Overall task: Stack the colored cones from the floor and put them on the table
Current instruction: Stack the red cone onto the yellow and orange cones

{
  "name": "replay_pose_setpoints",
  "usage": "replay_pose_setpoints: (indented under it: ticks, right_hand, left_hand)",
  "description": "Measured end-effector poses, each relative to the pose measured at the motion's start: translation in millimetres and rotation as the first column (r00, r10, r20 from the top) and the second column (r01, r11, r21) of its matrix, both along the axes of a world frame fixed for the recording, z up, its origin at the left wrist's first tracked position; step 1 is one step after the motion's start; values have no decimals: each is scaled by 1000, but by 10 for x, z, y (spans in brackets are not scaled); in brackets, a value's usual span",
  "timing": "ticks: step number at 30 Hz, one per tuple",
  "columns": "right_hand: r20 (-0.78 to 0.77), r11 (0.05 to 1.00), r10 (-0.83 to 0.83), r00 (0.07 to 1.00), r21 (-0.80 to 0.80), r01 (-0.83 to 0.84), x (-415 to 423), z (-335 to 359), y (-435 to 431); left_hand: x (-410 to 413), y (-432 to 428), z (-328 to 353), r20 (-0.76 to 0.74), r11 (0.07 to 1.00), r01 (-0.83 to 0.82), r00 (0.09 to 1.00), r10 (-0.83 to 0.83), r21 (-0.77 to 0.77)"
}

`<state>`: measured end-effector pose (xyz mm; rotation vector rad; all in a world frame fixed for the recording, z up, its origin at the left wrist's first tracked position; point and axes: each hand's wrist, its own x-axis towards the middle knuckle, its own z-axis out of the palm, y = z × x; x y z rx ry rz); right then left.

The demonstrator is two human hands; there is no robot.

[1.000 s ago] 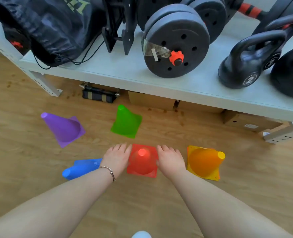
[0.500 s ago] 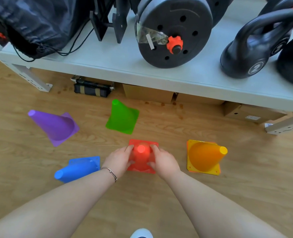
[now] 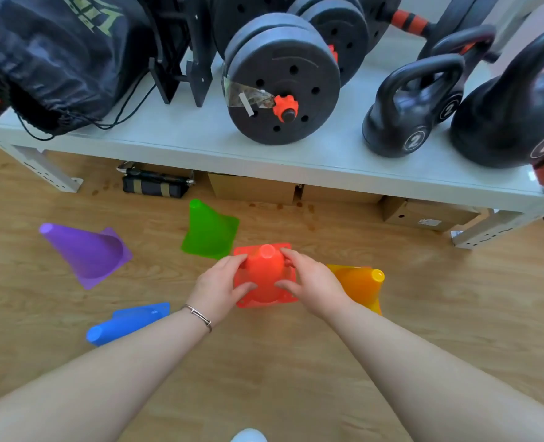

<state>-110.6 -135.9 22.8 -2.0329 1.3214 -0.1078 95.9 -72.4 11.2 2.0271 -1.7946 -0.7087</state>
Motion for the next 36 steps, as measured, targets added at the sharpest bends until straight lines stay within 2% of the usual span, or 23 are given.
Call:
replay_pose_setpoints:
  ticks: [8, 14, 18, 26, 30, 36]
  right_hand:
    - [63, 986, -50, 997, -158, 59, -444, 619, -232]
    - [77, 975, -96, 992, -191, 109, -903, 992, -351]
    - [67, 975, -143, 987, -161, 152, -1230, 1082, -344]
    - [79, 962, -232, 969, -130, 241, -1698, 894, -233]
    - [97, 960, -269, 958, -59, 275, -1828, 684, -180]
    - [69, 964, -263, 962, 44, 261, -1837, 274, -103]
  left_hand:
    - [-399, -339, 575, -56, 989, 9, 998, -17, -150]
    - [-798, -547, 936, -91, 980, 56, 993, -75, -193]
    - [-1101, -635, 1010, -98, 981, 104, 988, -121, -166]
    - [-1544, -727, 808, -110, 975, 184, 974, -198, -129]
    - [-1655, -701, 603, -112, 974, 202, 971, -213, -100]
    - [-1694, -588, 205, -100, 974, 226, 970, -223, 21]
